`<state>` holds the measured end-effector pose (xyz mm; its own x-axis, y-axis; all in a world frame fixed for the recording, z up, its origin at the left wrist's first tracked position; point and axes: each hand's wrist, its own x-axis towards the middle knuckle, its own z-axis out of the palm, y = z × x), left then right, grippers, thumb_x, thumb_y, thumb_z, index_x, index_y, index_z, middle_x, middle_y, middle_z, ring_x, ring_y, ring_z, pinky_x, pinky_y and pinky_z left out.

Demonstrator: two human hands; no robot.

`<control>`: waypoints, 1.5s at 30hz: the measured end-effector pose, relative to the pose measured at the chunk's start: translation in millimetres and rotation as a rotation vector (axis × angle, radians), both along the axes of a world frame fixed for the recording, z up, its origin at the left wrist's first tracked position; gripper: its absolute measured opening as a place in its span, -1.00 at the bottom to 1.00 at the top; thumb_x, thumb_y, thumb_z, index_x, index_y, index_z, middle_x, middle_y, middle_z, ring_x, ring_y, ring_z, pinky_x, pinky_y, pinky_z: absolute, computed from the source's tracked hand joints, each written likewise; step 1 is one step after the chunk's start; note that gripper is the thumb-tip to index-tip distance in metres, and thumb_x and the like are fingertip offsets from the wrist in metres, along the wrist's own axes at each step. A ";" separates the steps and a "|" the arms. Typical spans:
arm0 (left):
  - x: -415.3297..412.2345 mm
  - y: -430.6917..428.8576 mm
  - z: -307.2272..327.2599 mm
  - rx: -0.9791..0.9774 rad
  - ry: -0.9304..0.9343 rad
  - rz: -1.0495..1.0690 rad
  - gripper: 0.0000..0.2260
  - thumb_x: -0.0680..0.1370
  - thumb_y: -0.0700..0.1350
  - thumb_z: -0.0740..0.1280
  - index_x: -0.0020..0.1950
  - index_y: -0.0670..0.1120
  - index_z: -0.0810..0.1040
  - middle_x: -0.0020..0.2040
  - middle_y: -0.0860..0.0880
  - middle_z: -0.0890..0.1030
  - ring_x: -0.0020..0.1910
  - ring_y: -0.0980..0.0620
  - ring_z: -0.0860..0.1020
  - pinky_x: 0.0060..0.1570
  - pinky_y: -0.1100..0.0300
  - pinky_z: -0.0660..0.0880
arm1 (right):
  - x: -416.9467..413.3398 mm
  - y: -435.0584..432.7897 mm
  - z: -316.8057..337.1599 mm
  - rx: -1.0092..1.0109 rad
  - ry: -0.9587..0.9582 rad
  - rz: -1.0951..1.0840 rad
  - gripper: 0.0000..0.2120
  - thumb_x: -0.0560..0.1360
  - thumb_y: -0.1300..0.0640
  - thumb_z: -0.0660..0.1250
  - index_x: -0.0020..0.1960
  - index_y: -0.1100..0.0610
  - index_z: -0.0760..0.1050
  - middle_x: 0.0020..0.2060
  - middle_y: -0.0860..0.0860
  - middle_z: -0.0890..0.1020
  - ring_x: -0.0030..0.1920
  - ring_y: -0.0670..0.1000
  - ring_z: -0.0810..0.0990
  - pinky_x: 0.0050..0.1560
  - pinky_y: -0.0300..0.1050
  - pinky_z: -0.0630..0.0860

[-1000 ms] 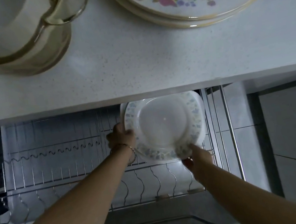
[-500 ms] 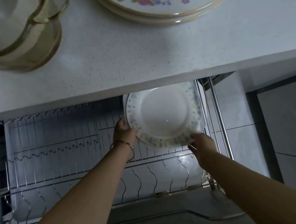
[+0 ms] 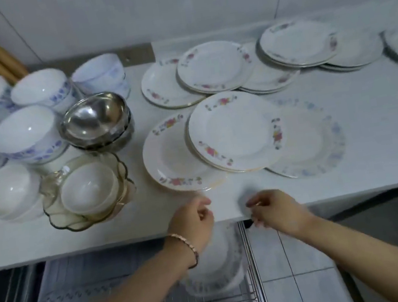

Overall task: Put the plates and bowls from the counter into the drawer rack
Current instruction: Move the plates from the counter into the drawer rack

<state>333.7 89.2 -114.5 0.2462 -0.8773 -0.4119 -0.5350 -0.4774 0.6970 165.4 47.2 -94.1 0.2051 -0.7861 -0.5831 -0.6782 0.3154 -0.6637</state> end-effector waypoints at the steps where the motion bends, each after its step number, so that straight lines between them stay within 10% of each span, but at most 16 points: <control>1: -4.8 -15.8 13.2 -0.045 -0.011 0.035 -0.74 0.53 -0.23 0.24 0.22 -0.14 0.49 -0.02 -0.03 0.57 -0.05 0.01 0.55 0.03 0.19 0.48 | -6.3 -17.2 17.4 -0.086 0.011 -0.027 -0.76 0.49 0.29 0.19 -0.23 0.04 0.53 -0.29 0.04 0.60 -0.33 -0.01 0.56 -0.19 -0.22 0.45; 5: -14.3 -81.9 41.0 -0.053 -0.051 0.285 -0.52 0.49 -0.15 0.33 0.36 -0.24 0.30 0.33 -0.18 0.41 0.27 -0.18 0.44 0.25 0.07 0.39 | -26.1 -88.9 43.7 -0.398 0.213 -0.090 -0.66 0.52 0.21 0.18 0.28 0.19 0.47 0.17 0.16 0.54 0.15 0.17 0.54 0.14 -0.14 0.40; 8: -12.8 -118.3 31.1 0.046 0.132 0.454 -0.50 0.42 -0.18 0.40 0.30 -0.30 0.37 0.27 -0.27 0.48 0.19 -0.22 0.52 0.20 -0.04 0.49 | -30.4 -127.6 32.0 -0.252 0.282 -0.193 -0.60 0.57 0.14 0.14 0.35 0.29 0.32 0.32 0.30 0.38 0.25 0.28 0.46 0.25 0.03 0.39; 13: -10.8 -133.2 3.4 0.018 0.390 0.576 -0.67 0.38 -0.37 0.40 0.15 -0.28 0.56 0.11 -0.23 0.62 0.09 -0.19 0.58 0.20 -0.11 0.50 | -32.8 -149.2 5.1 0.012 -0.005 -0.505 -0.75 0.55 0.29 0.21 -0.31 0.28 0.37 -0.15 0.29 0.59 -0.25 0.14 0.50 -0.21 -0.10 0.53; 18: -8.7 -114.9 4.9 0.012 0.451 0.558 -0.75 0.42 -0.40 0.39 0.10 -0.31 0.56 0.15 -0.27 0.60 -0.02 -0.16 0.59 0.11 -0.12 0.54 | -42.0 -127.0 -4.2 -0.015 -0.135 -0.571 -0.77 0.49 0.40 0.23 0.12 0.41 0.52 -0.20 0.18 0.57 -0.10 0.13 0.54 0.19 0.08 0.53; 26: 16.8 0.2 20.5 0.133 0.584 0.421 -0.63 0.37 -0.45 0.43 -0.04 -0.07 0.40 -0.05 -0.04 0.54 -0.17 0.01 0.57 -0.39 0.14 0.63 | -42.5 -24.2 3.3 -0.133 -0.186 -0.429 -0.75 0.51 0.40 0.18 -0.13 0.11 0.52 -0.23 0.09 0.61 -0.17 0.11 0.57 0.02 -0.02 0.54; 37: 90.2 158.5 -10.9 0.264 0.447 0.258 -0.58 0.32 -0.38 0.49 -0.16 0.05 0.37 -0.13 0.02 0.55 -0.14 0.08 0.56 -0.15 0.09 0.64 | 31.2 149.7 -1.4 -0.134 -0.089 -0.418 -0.82 0.54 0.37 0.20 0.05 0.15 0.45 -0.19 0.05 0.58 -0.22 -0.10 0.54 -0.38 -0.44 0.46; 45: 126.8 188.5 -76.4 0.469 0.292 0.111 -0.60 0.30 -0.34 0.51 -0.19 0.05 0.38 -0.19 0.07 0.55 -0.12 0.03 0.54 -0.16 0.14 0.58 | 53.1 209.4 -95.3 0.081 0.009 -0.459 -0.85 0.53 0.27 0.24 -0.15 0.07 0.48 -0.25 0.08 0.62 -0.20 0.11 0.60 -0.21 -0.10 0.54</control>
